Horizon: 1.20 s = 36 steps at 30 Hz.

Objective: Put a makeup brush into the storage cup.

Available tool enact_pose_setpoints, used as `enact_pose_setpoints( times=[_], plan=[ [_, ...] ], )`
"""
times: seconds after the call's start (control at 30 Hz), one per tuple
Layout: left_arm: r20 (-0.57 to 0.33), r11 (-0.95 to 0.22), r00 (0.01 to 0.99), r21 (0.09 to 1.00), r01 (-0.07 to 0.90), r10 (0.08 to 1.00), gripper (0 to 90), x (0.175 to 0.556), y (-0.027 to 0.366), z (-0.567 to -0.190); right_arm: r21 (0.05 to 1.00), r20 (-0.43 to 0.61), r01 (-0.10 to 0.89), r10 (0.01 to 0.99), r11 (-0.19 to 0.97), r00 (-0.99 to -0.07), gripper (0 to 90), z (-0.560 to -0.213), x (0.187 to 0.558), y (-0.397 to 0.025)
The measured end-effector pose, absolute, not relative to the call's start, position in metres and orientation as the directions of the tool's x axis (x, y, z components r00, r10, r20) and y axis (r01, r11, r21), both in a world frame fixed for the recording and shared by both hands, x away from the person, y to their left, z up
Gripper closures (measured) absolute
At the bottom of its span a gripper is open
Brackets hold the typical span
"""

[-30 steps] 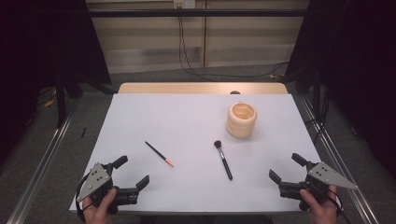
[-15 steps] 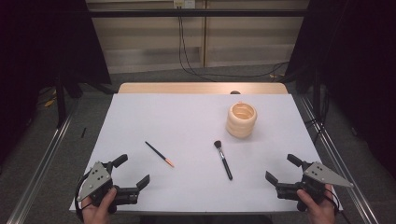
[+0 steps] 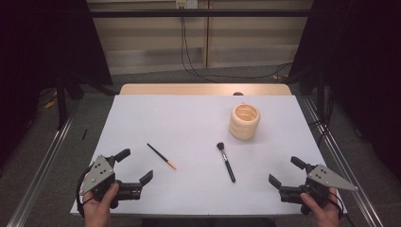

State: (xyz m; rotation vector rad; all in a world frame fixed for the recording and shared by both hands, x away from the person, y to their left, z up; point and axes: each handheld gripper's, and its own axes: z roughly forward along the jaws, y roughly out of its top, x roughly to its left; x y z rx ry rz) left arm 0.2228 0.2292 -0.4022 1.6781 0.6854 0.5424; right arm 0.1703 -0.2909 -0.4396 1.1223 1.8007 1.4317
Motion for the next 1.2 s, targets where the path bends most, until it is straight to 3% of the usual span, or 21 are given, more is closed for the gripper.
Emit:
enact_pose_setpoints(
  times=[0.63, 1.2],
  plan=[
    [0.035, -0.164, 0.736, 0.981, 0.104, 0.676, 0.5, 0.251, 0.217, -0.384, 0.967, 0.060, 0.246, 0.877, 0.067, -0.477, 0.0, -0.439, 0.170, -0.291],
    [0.014, -0.150, 0.747, 0.982, 0.116, 0.665, 0.6, 0.287, 0.202, -0.375, 0.965, 0.067, 0.252, 0.873, 0.066, -0.483, 0.0, -0.439, 0.170, -0.291]
  ],
)
